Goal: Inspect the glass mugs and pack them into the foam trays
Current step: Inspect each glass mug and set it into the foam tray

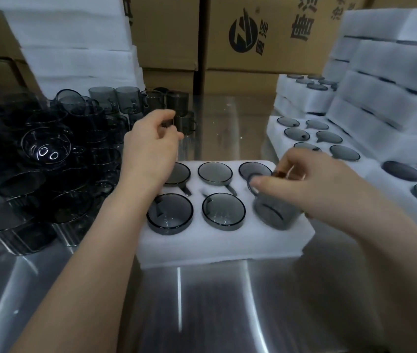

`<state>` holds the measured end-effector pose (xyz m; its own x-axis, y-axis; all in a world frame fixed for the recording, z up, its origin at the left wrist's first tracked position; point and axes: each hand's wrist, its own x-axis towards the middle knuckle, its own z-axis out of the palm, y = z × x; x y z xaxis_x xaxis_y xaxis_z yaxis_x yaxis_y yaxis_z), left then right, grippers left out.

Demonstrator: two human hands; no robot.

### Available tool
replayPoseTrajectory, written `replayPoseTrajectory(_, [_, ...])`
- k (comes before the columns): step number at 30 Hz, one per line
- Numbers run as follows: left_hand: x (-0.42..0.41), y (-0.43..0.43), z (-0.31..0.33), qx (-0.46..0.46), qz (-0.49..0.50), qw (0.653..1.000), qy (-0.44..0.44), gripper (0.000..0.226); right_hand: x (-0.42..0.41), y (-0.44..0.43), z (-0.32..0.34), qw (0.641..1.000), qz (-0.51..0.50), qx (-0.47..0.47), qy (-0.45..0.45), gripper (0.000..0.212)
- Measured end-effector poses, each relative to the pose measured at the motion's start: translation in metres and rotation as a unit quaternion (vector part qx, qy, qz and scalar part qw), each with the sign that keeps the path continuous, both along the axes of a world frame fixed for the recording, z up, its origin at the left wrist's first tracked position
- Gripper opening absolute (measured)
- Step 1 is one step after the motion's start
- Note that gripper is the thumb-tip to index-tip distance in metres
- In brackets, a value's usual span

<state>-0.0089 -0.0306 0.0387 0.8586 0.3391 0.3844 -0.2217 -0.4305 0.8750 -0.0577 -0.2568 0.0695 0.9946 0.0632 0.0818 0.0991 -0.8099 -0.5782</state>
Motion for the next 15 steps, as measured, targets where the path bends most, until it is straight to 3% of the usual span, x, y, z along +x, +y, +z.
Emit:
replayPoseTrajectory(8, [0.005,0.005,-0.012,0.063,0.021,0.99,0.12,0.022,-0.001,0.014,0.002,0.989,0.001,-0.144,-0.014,0.055])
replayPoseTrajectory(11, [0.006,0.006,-0.012,0.062,0.018,0.989,0.13,0.02,-0.003,0.016,-0.005,0.978,0.041,-0.205,0.016,0.068])
replayPoseTrajectory(15, [0.007,0.005,-0.014,0.063,0.011,0.987,0.146,0.02,-0.01,0.019,-0.023,0.95,0.077,-0.296,-0.063,0.098])
